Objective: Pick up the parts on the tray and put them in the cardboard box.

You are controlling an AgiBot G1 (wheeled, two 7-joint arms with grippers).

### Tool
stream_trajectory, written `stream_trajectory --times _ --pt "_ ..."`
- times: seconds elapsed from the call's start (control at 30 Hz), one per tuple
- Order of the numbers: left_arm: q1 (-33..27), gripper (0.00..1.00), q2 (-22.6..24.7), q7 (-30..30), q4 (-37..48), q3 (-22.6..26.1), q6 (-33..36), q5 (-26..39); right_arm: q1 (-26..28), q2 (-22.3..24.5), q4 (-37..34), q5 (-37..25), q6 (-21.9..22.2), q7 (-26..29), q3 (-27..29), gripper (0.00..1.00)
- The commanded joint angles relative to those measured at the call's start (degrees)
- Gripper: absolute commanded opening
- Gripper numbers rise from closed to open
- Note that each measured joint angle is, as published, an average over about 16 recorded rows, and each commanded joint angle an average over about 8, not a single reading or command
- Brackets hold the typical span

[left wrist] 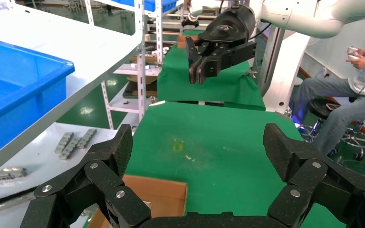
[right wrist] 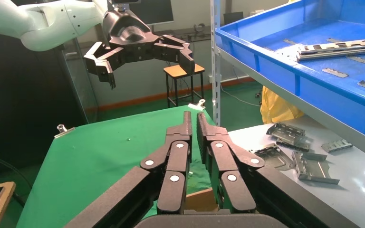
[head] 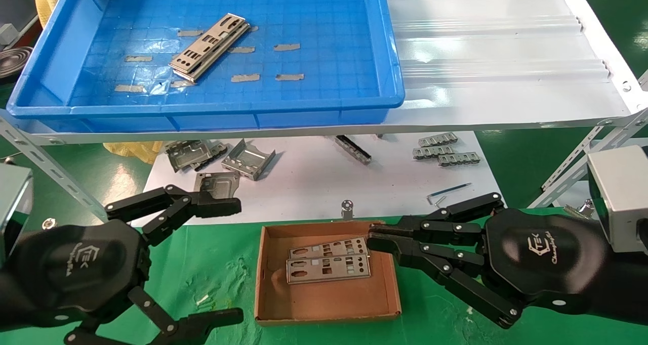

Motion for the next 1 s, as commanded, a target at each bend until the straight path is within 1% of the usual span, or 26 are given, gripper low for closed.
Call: stream_trajectory --times 0.03,0.17,0.27,0.4,0.57,0.7,0.83,1.0 --pt "0.1 1.00 0.0 0.0 0.0 0.0 0.0 0.0 0.0 0.0 0.0 0.0 0.0 0.0 0.0 0.00" --pt "-0.6 1.00 0.1 -0.1 0.0 0.0 -0.3 0.2 0.0 0.0 0.0 0.0 0.0 0.0 0.0 0.00" --pt "-3.0 1.00 0.5 -0.7 0.4 0.2 -1.1 1.5 0.0 0.0 0.0 0.0 0.0 0.0 0.0 0.00" --pt "-9.5 1.00 2.5 -2.6 2.5 1.5 -2.5 4.8 0.0 0.0 0.0 0.0 0.0 0.0 0.0 0.00" --pt "-19.7 1.00 7.3 -4.3 8.0 4.4 -4.2 11.0 0.0 0.0 0.0 0.0 0.0 0.0 0.0 0.00" --pt "-28.2 1.00 12.5 -3.4 16.0 6.9 -6.0 16.8 0.0 0.0 0.0 0.0 0.0 0.0 0.0 0.00" --pt "-35.9 1.00 17.8 -1.1 27.3 9.5 -8.4 22.6 0.0 0.0 0.0 0.0 0.0 0.0 0.0 0.00" --pt "-43.5 1.00 23.6 3.1 41.6 12.4 -12.4 29.0 0.0 0.0 0.0 0.0 0.0 0.0 0.0 0.00"
